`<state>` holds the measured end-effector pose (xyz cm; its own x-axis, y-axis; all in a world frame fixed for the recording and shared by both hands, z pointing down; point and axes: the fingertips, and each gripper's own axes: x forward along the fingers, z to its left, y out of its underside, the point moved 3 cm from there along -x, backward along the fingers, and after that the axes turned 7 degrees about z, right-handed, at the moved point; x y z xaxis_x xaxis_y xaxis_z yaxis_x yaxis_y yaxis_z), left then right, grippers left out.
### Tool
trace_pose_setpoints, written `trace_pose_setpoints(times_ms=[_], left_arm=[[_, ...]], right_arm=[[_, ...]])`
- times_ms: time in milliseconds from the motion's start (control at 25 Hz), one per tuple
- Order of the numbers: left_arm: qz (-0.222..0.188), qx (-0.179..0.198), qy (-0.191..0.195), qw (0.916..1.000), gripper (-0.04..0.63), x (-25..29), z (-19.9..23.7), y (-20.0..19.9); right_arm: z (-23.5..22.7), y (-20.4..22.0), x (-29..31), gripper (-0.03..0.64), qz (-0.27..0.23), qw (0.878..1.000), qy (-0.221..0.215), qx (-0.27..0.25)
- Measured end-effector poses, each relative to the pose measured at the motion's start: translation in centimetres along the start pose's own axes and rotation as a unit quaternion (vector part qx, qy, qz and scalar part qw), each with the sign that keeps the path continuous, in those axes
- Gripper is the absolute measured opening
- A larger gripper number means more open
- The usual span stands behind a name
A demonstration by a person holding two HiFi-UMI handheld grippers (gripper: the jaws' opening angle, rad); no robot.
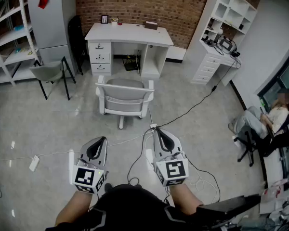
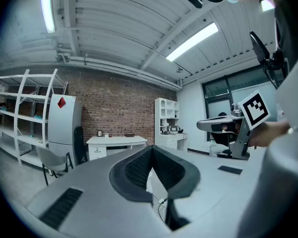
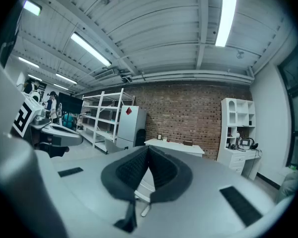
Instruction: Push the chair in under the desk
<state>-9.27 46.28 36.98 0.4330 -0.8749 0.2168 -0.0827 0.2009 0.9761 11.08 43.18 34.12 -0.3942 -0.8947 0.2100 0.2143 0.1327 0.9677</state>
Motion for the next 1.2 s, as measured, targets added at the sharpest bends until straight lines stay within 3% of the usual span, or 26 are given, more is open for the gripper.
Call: trace_pose_setpoints(times_ms=[400,600,920,1200], left_arm=[[-0.004,-0.002,-0.005,1.0000,0.008,-0.8,0.1,-0.2],[-0.013,0.005,-0.002,0.9999,0.008,-1.5,0.4,-0.8],[-0.015,-0.006,0.042,0.9990,0.008,-3.3,3.8,-0.3],[-0.020,-0.012,0.042,0.9988,0.008,-3.4,8.6,1.6]], right_arm=[[0.5,-0.3,-0.7,0.008,0.000,1.000,0.015,0.001],[0.8,-0.1,-0.5,0.008,-0.008,0.999,0.006,0.035],[4.5,-0.9,1.8,0.008,0.002,0.999,0.010,0.037],[7.4,-0.9,3.8,0.008,0.006,0.999,0.020,0.025]])
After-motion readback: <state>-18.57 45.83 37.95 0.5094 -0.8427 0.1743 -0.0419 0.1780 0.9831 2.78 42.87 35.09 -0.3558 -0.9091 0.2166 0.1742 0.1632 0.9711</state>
